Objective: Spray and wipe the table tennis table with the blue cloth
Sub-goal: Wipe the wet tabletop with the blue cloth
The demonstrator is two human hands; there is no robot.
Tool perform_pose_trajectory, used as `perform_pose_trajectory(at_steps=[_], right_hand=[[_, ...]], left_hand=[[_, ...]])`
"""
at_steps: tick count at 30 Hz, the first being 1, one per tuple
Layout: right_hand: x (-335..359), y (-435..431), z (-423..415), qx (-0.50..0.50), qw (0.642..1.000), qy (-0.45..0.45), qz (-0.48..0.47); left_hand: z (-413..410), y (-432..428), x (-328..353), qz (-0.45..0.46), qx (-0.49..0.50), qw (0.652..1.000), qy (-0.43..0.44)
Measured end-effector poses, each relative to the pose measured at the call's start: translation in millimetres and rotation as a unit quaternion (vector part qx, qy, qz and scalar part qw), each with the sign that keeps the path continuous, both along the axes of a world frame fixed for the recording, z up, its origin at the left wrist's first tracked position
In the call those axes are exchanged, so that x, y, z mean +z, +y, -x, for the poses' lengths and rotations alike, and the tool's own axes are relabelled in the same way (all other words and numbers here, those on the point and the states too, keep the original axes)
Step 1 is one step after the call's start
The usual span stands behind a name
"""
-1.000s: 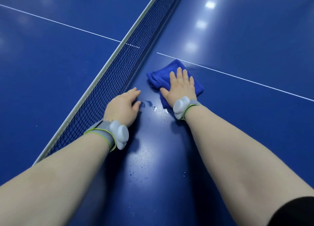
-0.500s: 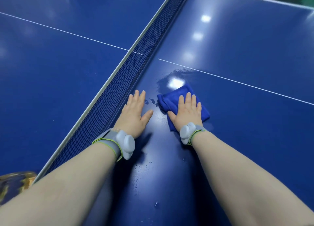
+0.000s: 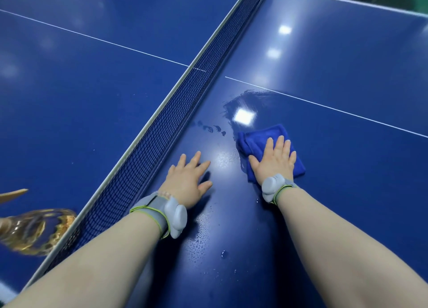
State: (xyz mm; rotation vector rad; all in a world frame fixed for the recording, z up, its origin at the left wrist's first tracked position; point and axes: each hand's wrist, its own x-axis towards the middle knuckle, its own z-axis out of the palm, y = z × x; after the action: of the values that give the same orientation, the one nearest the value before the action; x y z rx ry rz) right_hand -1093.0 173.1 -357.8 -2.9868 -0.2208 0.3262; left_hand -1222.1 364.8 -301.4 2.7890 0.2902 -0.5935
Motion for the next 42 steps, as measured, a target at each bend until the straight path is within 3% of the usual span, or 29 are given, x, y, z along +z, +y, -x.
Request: perform_pose_trajectory(at_steps=[7, 11, 15, 21, 26, 36, 42], right_hand=[[2.1, 6.5, 30.0, -0.022, 1.000, 0.009, 0.009], [2.6, 18.7, 59.2, 0.042, 0.999, 0.012, 0.025], [3.7, 7.5, 75.0, 0.083, 0.996, 0.026, 0.037], [1.7, -37.2, 78.6, -0.058, 0.998, 0.021, 0.031], [4.8, -24.7, 89.4, -0.091, 0.995, 0.025, 0.033], [4.9, 5.9, 125.3, 0.013, 0.997, 0.048, 0.055], [4.1, 11.4, 134.8, 0.149, 0.985, 0.065, 0.050]], left_hand=[[18.7, -1.8, 10.1, 0.031, -0.028, 0.996, -0.077], [23.1, -3.5, 12.2, 0.035, 0.019, 0.996, -0.081], [32.4, -6.0, 10.8, 0.028, 0.005, 0.997, -0.069], [44.8, 2.4, 15.5, 0.029, -0.015, 0.992, -0.125], [55.0, 5.2, 7.1, 0.008, 0.005, 0.999, -0.036], [59.5, 2.4, 6.0, 0.014, -0.002, 1.000, 0.000], [54.7, -11.1, 6.2, 0.011, 0.023, 1.000, -0.001]])
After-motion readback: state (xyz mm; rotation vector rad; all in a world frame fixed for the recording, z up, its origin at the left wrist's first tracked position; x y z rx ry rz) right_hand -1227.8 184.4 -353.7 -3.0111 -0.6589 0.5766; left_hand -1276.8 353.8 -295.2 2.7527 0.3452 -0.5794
